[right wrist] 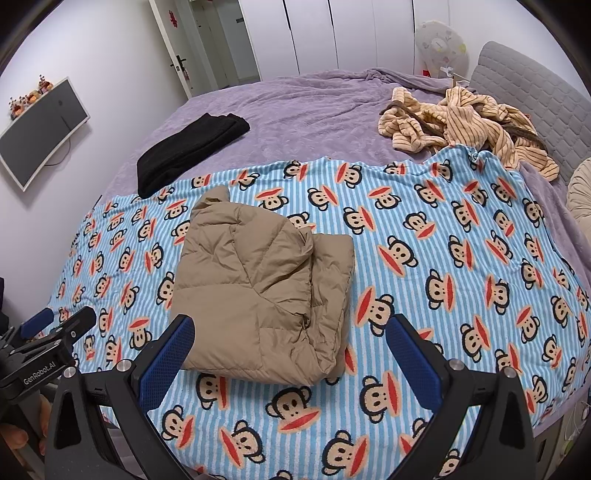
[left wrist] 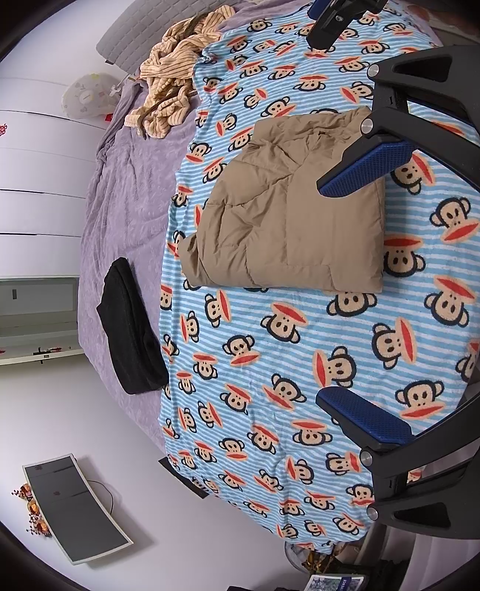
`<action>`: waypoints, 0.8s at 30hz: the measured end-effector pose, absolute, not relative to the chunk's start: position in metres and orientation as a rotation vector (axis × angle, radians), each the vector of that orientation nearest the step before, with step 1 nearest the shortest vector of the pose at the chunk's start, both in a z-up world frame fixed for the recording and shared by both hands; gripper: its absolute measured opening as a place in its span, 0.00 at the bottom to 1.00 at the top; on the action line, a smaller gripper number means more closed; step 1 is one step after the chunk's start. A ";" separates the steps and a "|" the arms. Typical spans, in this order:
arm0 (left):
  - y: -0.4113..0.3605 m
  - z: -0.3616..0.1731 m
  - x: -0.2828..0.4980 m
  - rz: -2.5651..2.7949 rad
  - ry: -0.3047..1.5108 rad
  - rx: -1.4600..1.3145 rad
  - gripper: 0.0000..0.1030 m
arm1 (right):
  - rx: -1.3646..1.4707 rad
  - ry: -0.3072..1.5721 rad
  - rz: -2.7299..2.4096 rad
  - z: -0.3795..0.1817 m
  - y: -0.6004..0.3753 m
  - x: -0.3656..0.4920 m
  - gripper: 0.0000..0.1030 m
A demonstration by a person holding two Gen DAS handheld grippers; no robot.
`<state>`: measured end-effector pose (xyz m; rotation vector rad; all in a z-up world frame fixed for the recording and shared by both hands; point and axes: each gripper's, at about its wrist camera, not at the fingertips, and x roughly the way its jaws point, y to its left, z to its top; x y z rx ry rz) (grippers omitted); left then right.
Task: Fold large clothes
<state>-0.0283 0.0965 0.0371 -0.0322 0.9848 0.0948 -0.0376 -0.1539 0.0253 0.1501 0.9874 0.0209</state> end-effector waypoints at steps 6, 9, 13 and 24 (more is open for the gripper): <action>0.096 0.037 -0.028 0.095 0.983 -0.030 1.00 | 0.152 0.987 0.018 0.025 -0.154 -0.038 1.00; 0.098 0.037 -0.026 0.096 0.982 -0.029 1.00 | 0.151 0.988 0.019 0.025 -0.154 -0.038 1.00; 0.098 0.037 -0.027 0.097 0.983 -0.029 1.00 | 0.152 0.989 0.018 0.025 -0.153 -0.038 1.00; 0.093 0.037 -0.023 0.092 0.970 -0.017 1.00 | 0.154 0.991 0.012 0.026 -0.149 -0.038 1.00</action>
